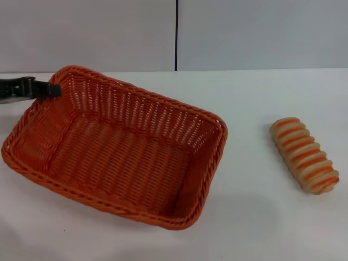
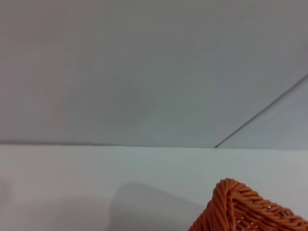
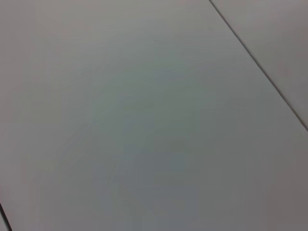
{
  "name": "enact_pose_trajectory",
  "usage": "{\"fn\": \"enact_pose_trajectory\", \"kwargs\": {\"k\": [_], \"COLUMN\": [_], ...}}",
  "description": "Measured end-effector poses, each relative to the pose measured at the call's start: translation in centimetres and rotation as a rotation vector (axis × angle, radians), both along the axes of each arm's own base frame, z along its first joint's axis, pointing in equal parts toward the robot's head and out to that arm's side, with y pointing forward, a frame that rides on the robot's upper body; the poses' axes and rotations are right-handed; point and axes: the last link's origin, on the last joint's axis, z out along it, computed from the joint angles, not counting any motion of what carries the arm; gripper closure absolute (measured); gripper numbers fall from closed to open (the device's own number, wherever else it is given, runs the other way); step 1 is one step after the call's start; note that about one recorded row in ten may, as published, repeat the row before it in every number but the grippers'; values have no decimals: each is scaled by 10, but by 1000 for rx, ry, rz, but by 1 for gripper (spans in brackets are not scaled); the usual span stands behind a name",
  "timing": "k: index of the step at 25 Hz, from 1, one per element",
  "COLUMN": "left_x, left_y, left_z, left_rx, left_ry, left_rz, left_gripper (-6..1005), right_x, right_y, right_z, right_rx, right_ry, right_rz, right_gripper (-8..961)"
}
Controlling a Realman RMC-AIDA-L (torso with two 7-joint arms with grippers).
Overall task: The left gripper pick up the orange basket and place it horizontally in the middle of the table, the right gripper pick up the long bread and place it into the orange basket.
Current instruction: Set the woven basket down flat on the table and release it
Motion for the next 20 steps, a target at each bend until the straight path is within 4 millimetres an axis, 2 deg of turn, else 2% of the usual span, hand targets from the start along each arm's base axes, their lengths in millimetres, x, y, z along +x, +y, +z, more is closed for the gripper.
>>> {"fn": "enact_pose_trajectory", "kwargs": {"k": [4, 6, 9, 20], "left_x": [-3, -19, -28, -50], "left_y": [-2, -14, -23, -54], "left_z": [0, -6, -9, -13], "left_rx": [7, 33, 46, 101], "left_ry": [-24, -129, -162, -276], "left_rz": [15, 67, 94, 146], "left_gripper": [819, 819, 819, 818], "right_x": [-1, -2, -3, -7], "right_y": [2, 4, 6, 15], "right_z": [-1, -1, 1, 3], "right_rx": [-3, -3, -2, -11], "right_ry": [0, -1, -5, -9], "right_rz": [-1, 3, 9, 19], "right_gripper": [356, 356, 356, 356]}}
